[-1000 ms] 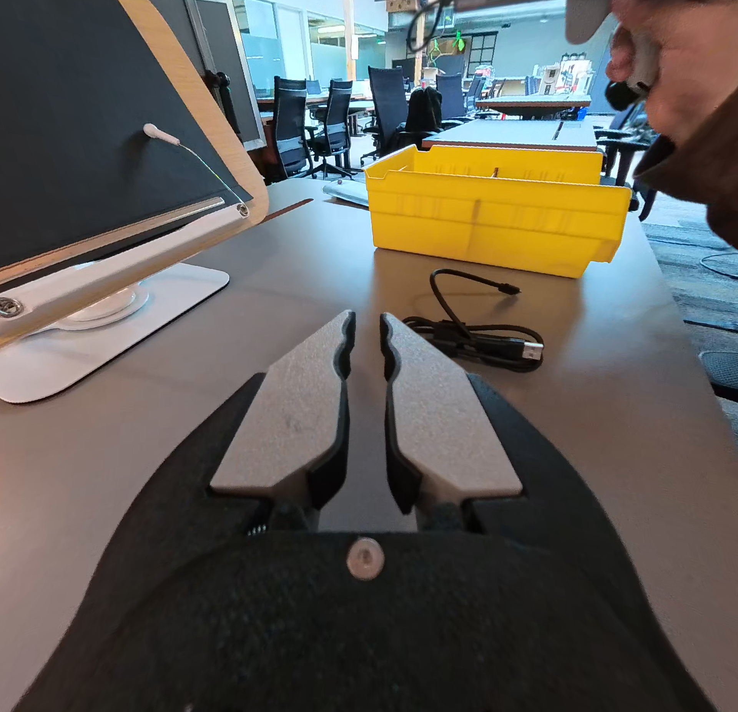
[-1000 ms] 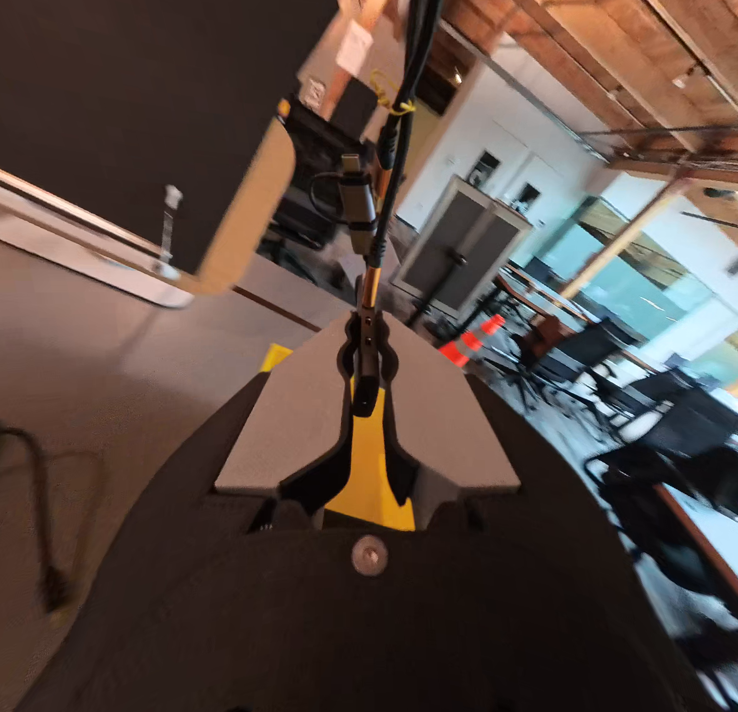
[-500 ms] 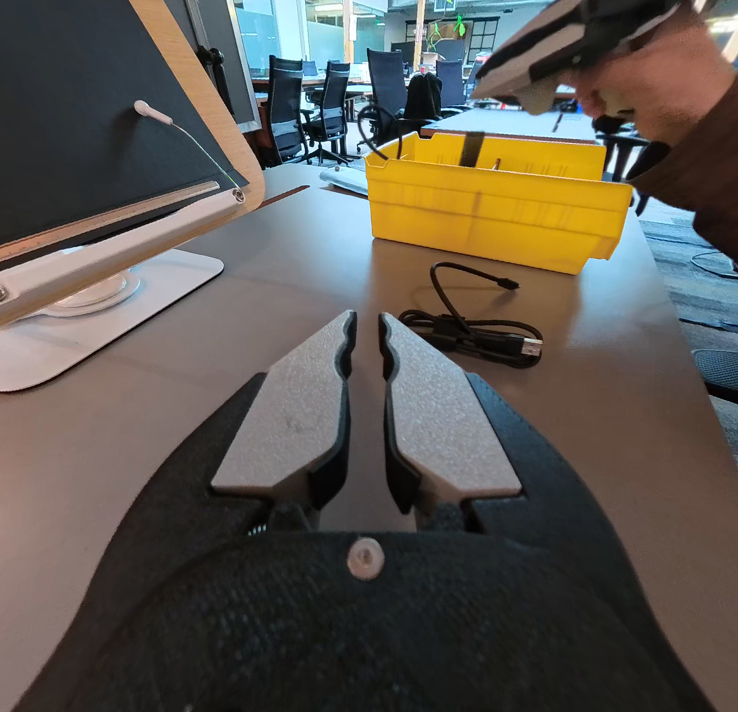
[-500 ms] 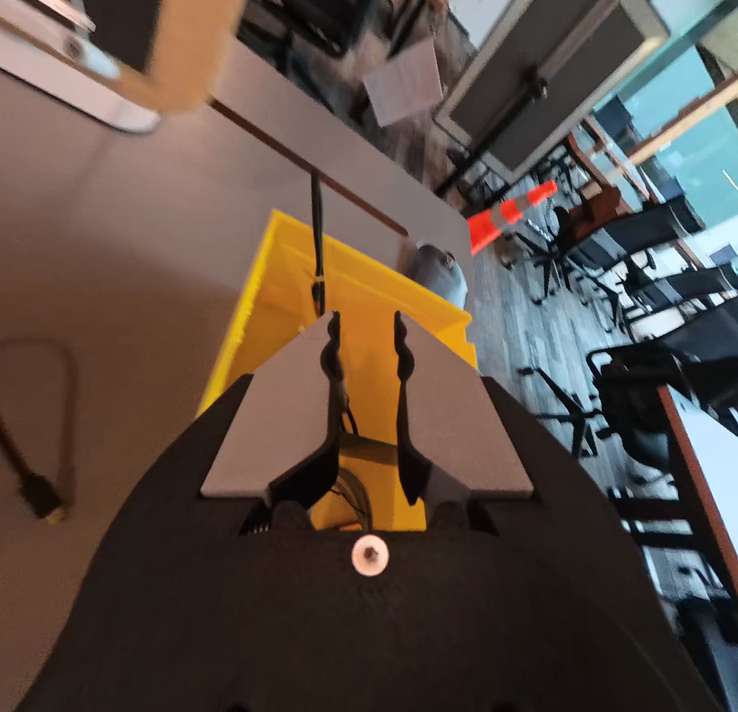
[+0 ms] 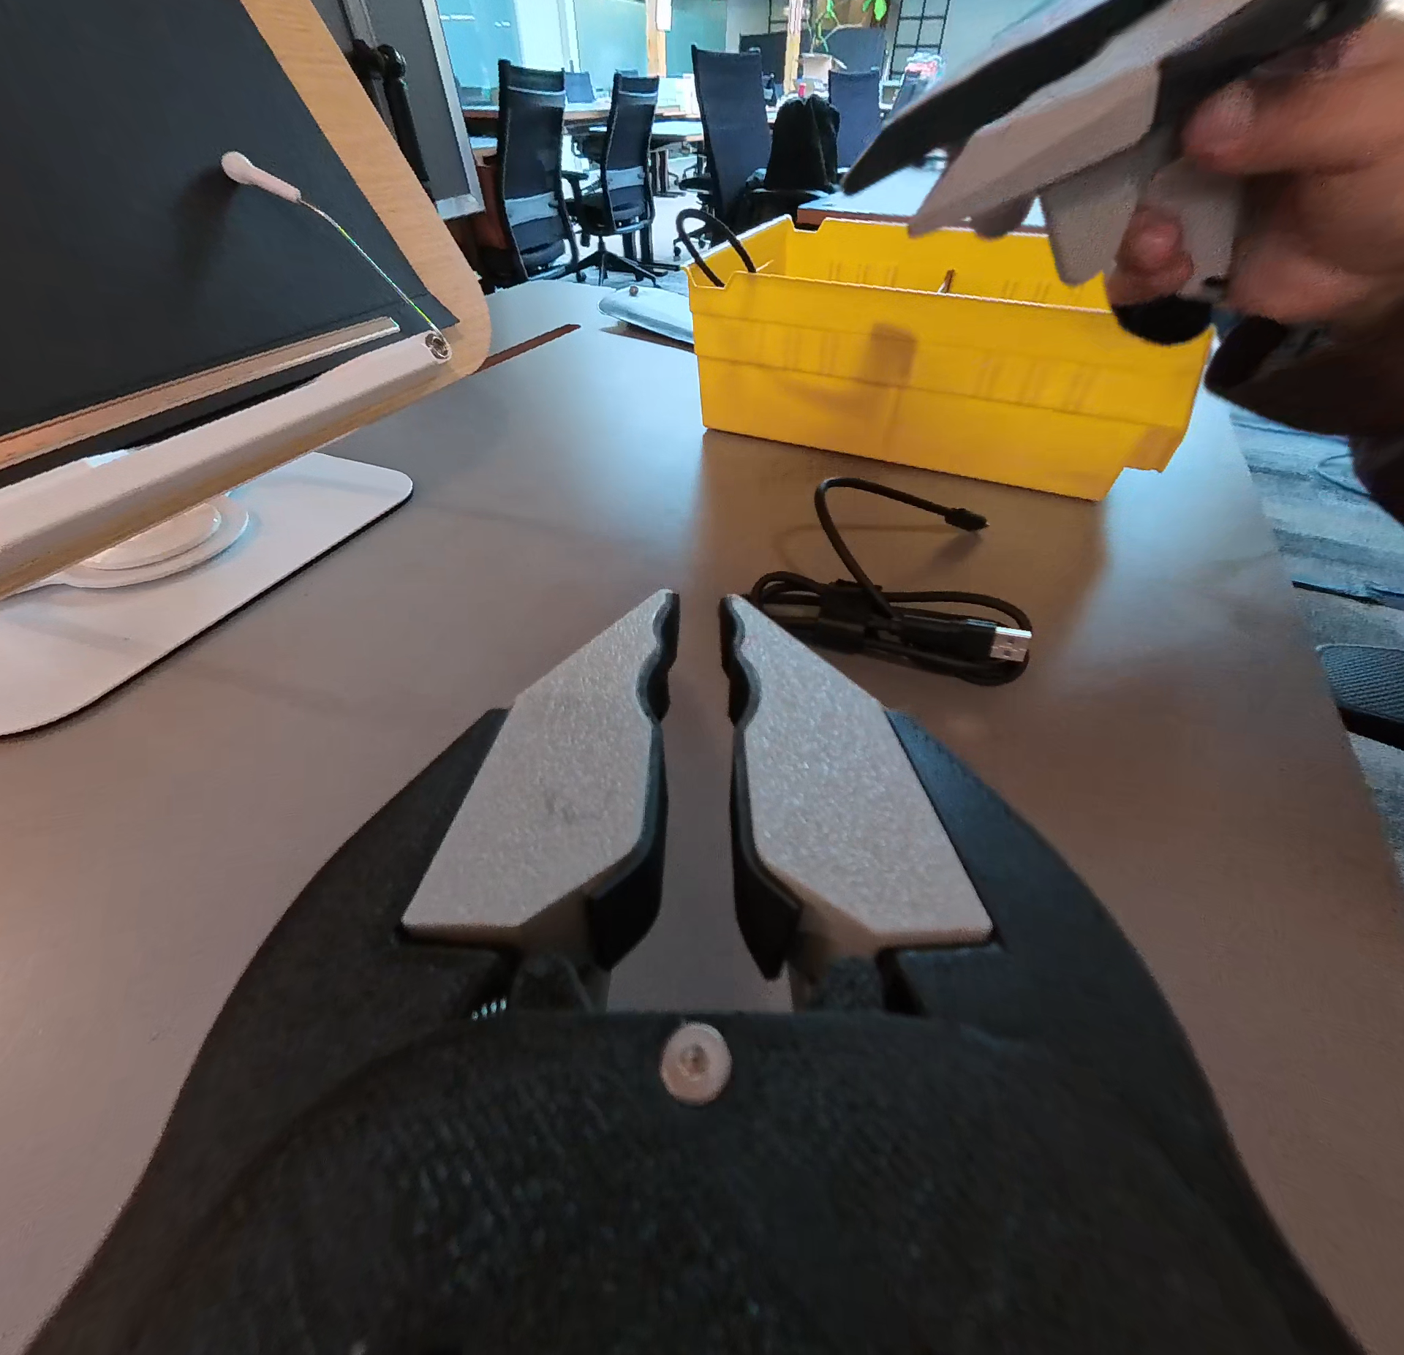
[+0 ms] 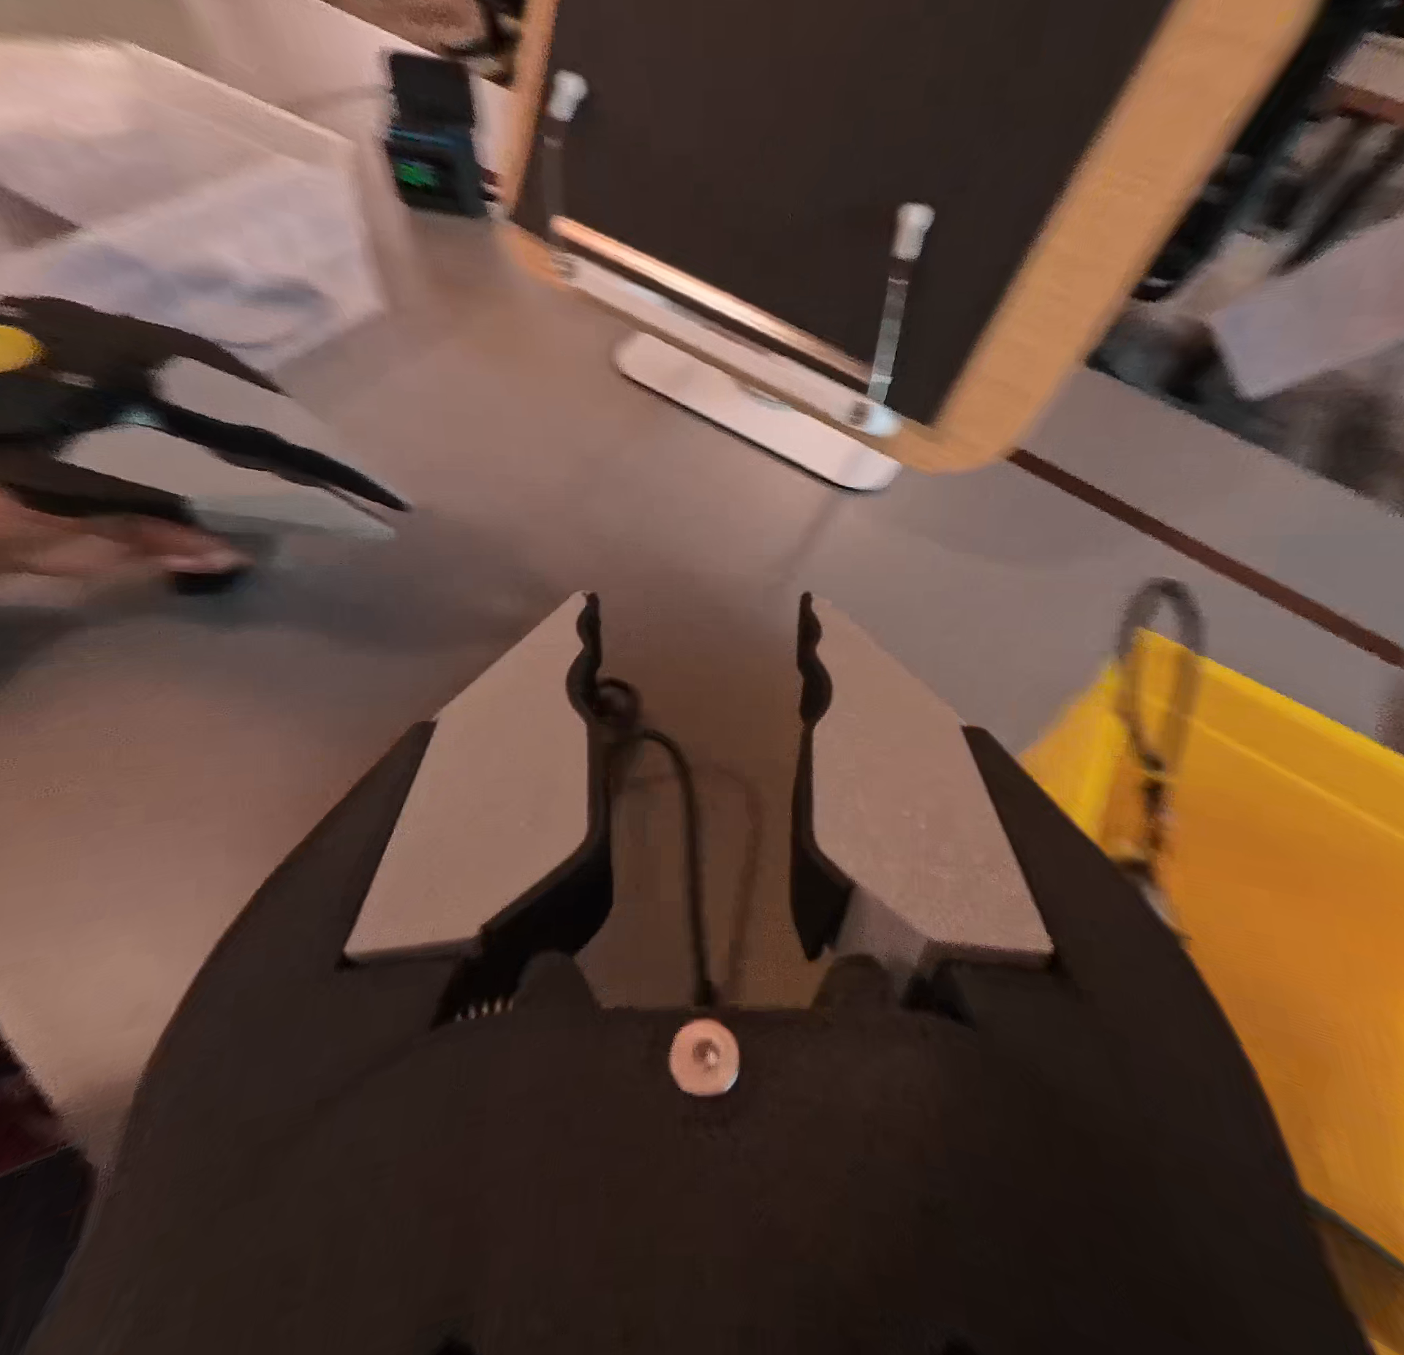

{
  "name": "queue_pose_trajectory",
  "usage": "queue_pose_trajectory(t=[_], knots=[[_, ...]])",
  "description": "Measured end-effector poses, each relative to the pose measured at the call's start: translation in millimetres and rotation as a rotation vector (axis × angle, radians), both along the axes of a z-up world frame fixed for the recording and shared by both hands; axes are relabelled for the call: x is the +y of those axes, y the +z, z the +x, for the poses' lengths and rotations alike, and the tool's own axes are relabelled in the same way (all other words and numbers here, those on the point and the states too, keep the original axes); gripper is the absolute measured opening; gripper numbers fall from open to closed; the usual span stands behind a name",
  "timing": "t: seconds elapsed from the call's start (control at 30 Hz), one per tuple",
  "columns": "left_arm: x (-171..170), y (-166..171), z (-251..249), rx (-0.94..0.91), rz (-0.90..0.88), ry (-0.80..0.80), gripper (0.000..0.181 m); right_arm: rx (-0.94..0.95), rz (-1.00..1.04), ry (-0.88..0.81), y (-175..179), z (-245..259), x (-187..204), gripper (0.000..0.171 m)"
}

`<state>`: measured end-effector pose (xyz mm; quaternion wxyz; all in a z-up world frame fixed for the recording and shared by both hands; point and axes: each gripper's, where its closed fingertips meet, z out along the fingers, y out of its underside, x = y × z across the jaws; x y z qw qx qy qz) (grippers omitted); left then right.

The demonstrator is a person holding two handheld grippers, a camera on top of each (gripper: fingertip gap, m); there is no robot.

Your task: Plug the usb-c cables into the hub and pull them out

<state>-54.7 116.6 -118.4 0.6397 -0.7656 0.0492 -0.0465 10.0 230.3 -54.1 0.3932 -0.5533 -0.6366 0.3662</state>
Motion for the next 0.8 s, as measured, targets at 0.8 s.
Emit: queue_pose_trajectory(t=[0.8], knots=[[3, -15, 10, -0.027, -0.112, -0.001, 0.049, 0.151, 0.091, -0.063, -79, -57, -11, 0.066]])
